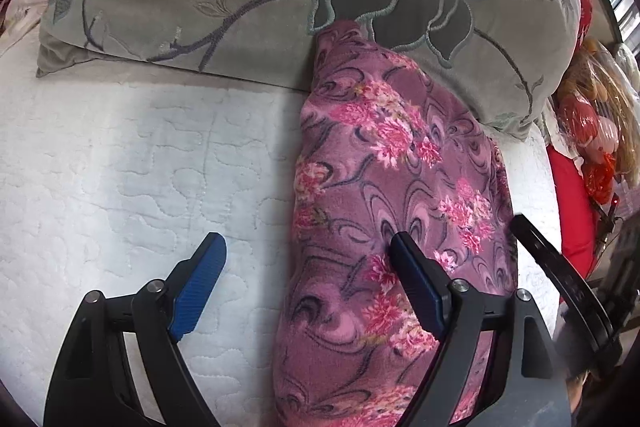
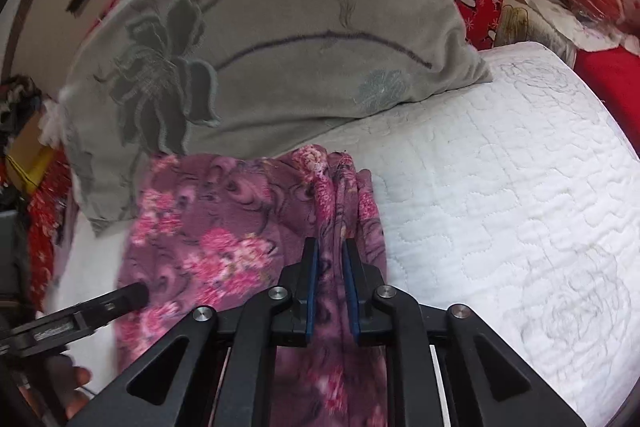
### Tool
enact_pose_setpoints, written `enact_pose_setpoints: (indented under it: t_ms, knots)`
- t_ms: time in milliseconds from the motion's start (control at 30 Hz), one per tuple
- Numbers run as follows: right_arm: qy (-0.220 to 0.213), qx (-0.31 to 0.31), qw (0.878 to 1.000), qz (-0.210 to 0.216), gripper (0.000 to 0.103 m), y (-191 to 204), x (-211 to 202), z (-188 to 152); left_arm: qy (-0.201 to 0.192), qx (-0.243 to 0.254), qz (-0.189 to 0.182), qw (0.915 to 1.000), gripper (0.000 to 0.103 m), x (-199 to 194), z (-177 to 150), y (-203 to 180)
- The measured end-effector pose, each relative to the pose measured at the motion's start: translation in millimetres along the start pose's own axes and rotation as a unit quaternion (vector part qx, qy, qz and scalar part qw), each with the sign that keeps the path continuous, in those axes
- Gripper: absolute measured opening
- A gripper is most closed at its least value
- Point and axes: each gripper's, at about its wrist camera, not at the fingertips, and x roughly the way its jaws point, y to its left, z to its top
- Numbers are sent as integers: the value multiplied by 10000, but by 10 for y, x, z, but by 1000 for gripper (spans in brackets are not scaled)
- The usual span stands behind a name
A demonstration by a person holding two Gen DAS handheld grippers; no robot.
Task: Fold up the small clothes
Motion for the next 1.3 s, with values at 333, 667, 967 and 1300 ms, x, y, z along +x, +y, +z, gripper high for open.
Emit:
enact_pose_setpoints:
  t_ms: [333,667,967,1300]
  knots:
    - [220,-176,9988,397,12,-52,-259,-396,-19,76,-75,9999,85,-171,-359,-8]
    - [57,410,9978,513,18,-198,-337,-362,161,-195,-358,9990,86,-297,-535,242]
    - [265,294,9982,460,35,-193,-206,-581,470,111,-325,9983,86,-160,-771,150]
    - [492,265,9984,41,9,-475,-320,-575,652,-418,-742,9942,86,-261,-761,369]
